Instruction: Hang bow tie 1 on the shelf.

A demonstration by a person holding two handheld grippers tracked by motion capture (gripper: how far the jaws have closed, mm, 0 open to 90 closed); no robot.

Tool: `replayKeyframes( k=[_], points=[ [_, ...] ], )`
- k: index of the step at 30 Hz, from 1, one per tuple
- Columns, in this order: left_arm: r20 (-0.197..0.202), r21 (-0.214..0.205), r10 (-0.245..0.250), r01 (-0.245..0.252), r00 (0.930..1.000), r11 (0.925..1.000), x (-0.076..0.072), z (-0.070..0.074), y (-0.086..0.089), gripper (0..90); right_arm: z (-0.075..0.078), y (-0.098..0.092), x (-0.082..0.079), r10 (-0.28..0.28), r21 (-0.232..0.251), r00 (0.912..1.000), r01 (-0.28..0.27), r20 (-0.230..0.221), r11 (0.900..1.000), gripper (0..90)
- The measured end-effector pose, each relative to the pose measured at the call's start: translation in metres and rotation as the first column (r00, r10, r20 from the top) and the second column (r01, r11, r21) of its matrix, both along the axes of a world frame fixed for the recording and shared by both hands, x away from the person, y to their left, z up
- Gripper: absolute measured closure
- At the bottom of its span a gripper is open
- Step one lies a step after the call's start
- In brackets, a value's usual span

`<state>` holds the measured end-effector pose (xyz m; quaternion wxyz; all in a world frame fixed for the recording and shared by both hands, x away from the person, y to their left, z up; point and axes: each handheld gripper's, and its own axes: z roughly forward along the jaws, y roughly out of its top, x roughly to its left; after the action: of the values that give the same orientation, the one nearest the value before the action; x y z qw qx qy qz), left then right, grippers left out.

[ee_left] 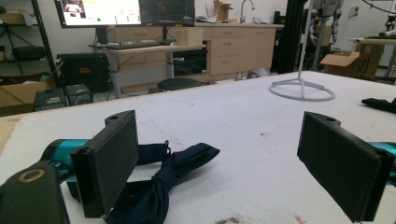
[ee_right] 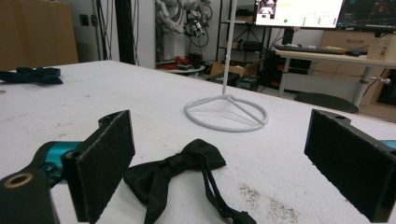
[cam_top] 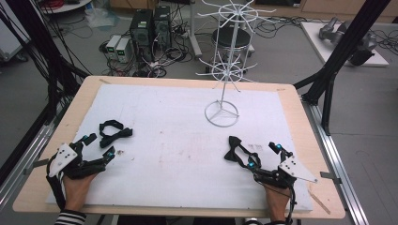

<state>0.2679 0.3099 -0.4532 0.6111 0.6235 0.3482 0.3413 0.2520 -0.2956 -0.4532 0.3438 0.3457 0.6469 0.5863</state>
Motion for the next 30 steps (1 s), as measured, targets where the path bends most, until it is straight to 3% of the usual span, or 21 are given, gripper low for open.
replayKeyframes(
  k=[12, 20, 30],
  points=[
    [-0.024, 0.009, -0.013, 0.013, 0.9996, 0.9999, 0.001, 0.014, 0.008, 12.9, 0.000, 0.000, 0.000, -0.002, -0.003, 1.0000, 0.002, 0.001, 1.0000, 7.6],
    [-0.058, 0.083, -0.042, 0.046, 0.9975, 0.9954, 0.007, 0.031, 0.011, 13.0, 0.000, 0.000, 0.000, -0.001, -0.001, 1.0000, 0.001, 0.000, 1.0000, 7.7],
    [-0.117, 0.171, -0.078, 0.097, 0.9901, 0.9804, 0.016, 0.049, 0.013, 13.0, 0.000, 0.000, 0.000, 0.000, 0.000, 1.0000, 0.000, -0.001, 1.0000, 7.6]
  ],
)
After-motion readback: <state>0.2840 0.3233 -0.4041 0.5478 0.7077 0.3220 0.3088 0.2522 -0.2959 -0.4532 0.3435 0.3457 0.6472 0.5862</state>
